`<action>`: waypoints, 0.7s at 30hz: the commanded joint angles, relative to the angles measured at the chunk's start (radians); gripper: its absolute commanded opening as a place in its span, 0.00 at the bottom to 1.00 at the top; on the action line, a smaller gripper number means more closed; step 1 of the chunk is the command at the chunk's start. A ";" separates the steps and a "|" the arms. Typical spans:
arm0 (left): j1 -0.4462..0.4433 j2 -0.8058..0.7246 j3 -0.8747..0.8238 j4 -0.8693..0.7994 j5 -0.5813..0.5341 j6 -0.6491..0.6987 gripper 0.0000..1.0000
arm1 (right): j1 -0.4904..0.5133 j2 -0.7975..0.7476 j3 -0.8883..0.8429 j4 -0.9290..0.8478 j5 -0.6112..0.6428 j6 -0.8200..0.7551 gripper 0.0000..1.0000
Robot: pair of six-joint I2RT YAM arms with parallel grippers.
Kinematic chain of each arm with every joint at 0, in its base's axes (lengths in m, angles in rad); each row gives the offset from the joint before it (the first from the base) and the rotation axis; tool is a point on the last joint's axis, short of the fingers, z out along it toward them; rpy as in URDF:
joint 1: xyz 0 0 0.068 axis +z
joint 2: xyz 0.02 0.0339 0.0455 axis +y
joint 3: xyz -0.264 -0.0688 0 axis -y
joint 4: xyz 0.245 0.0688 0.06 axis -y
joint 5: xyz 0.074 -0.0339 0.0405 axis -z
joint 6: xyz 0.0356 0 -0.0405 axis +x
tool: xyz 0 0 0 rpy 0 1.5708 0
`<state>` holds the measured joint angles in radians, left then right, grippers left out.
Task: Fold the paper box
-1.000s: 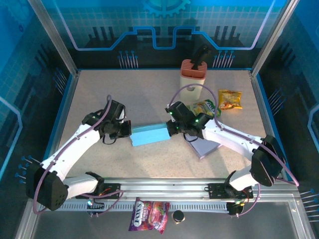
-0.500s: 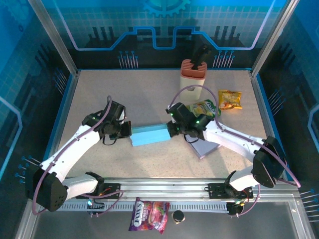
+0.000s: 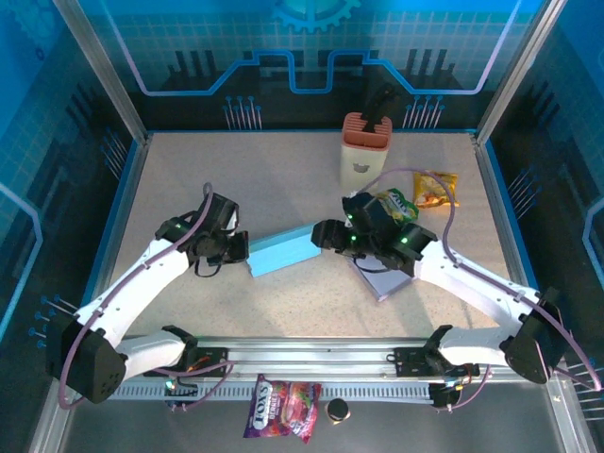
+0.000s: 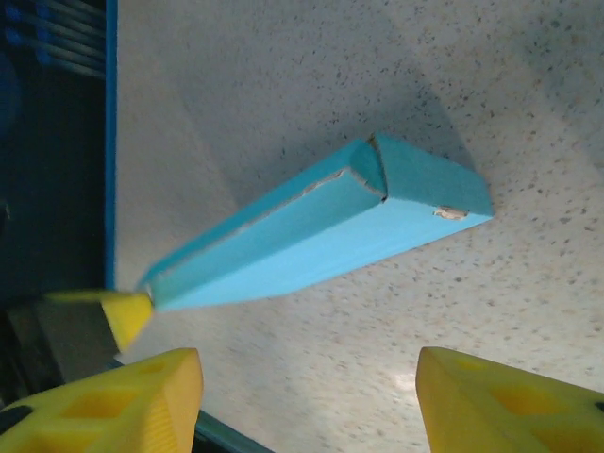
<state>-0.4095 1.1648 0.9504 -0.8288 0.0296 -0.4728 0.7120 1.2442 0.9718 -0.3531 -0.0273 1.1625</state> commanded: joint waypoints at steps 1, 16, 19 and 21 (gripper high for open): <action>-0.010 0.004 -0.028 -0.067 -0.021 -0.023 0.00 | -0.053 0.027 -0.027 0.179 -0.079 0.296 0.66; -0.020 0.013 -0.014 -0.074 -0.033 -0.025 0.00 | -0.110 0.159 -0.044 0.220 -0.203 0.467 0.65; -0.021 0.016 -0.012 -0.072 -0.033 -0.024 0.00 | -0.115 0.181 -0.059 0.249 -0.218 0.472 0.63; -0.021 0.020 -0.010 -0.070 -0.033 -0.023 0.00 | -0.118 0.198 -0.067 0.280 -0.227 0.478 0.61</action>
<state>-0.4221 1.1648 0.9508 -0.8288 0.0143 -0.4736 0.6071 1.4136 0.9237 -0.1215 -0.2237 1.6165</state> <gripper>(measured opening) 0.051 0.617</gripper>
